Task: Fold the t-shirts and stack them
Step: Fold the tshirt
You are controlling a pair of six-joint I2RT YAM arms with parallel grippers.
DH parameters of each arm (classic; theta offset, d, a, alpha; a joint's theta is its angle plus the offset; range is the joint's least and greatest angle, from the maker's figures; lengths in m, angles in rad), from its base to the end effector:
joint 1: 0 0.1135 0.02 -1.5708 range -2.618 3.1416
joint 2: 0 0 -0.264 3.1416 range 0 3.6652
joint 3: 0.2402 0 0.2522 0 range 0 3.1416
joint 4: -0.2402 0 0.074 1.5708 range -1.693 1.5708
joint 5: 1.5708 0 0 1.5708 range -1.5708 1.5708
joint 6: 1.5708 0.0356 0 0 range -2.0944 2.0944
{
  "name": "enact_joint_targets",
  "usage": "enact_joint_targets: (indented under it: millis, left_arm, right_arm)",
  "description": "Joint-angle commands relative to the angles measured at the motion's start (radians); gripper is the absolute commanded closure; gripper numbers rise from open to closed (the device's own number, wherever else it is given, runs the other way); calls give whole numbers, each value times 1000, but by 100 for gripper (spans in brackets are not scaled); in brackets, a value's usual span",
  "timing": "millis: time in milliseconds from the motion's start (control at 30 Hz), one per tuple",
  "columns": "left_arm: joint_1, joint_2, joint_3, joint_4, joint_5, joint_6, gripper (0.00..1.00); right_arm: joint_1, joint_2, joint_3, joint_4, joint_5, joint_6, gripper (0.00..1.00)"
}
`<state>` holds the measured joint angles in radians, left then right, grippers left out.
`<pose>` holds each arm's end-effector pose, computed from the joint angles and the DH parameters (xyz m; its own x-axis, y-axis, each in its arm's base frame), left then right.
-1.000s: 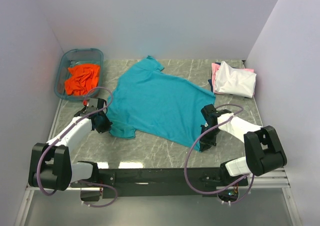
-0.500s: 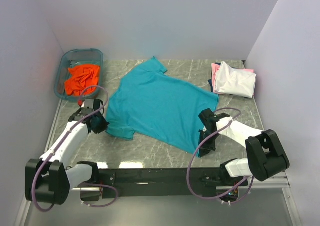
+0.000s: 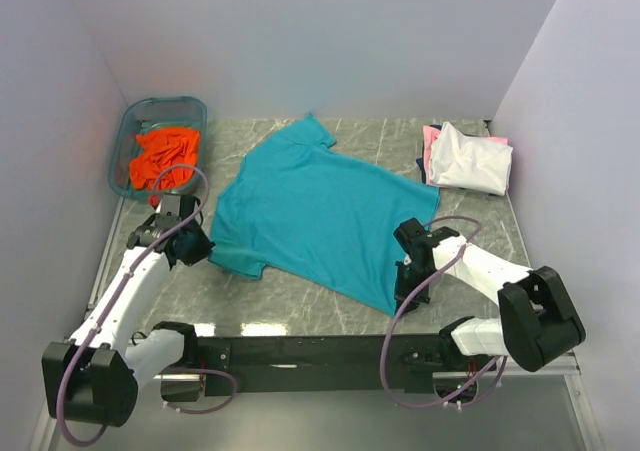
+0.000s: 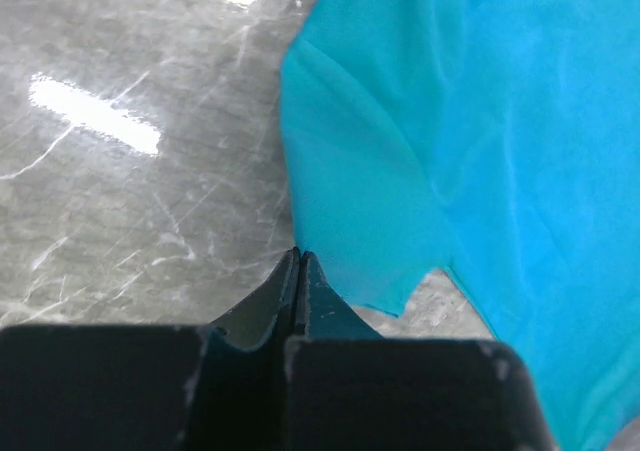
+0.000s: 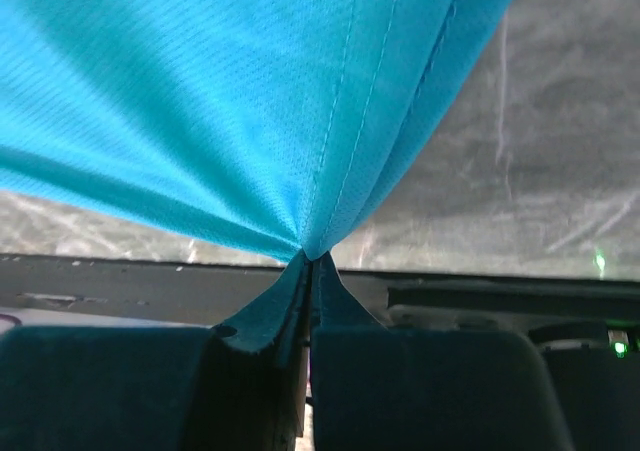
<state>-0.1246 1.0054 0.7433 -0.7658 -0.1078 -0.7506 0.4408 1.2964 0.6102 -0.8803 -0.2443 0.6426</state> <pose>0.1862 -0.0195 0.2372 -0.6679 -0.5997 -0.4406 -0.5294 0.7990 -0.2850 0.1559 0.0831 0.1503 -0.9727 0.1841 0.1415 0.2098 0.9578 0.1962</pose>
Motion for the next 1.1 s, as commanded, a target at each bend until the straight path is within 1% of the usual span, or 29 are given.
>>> enact_joint_targets:
  millis: [0, 200, 233, 300, 333, 467, 533, 667, 733, 900, 1067]
  left_arm:
    - [-1, 44, 76, 63, 43, 59, 100]
    - [-10, 200, 224, 158, 97, 174, 100]
    - [-15, 249, 244, 166, 99, 200, 100]
    - [-21, 298, 306, 190, 155, 229, 100]
    - [-32, 343, 326, 198, 169, 267, 100]
    - [-70, 465, 479, 188, 186, 339, 100]
    - [-84, 533, 525, 181, 198, 371, 100]
    - [-106, 634, 645, 168, 188, 390, 100]
    - [-107, 691, 685, 163, 206, 401, 100]
    - [-124, 791, 817, 143, 229, 427, 100]
    - [-130, 874, 924, 128, 218, 450, 100]
  right_arm:
    - [6, -32, 75, -71, 25, 16, 100]
    - [-5, -2, 149, -94, 30, 3, 100]
    - [-10, 3, 161, -97, 31, 0, 100]
    - [-25, 9, 169, -98, 28, -7, 100]
    - [-31, 9, 171, -97, 27, -11, 100]
    - [-88, 12, 175, -95, 20, -38, 100]
    - [-119, 14, 171, -88, 10, -47, 100]
    - [-191, 23, 175, -69, -10, -76, 100]
    - [-221, 46, 186, -56, -26, -93, 100]
    - [-246, 139, 230, -29, -53, -124, 100]
    - [-272, 176, 266, -29, -53, -141, 100]
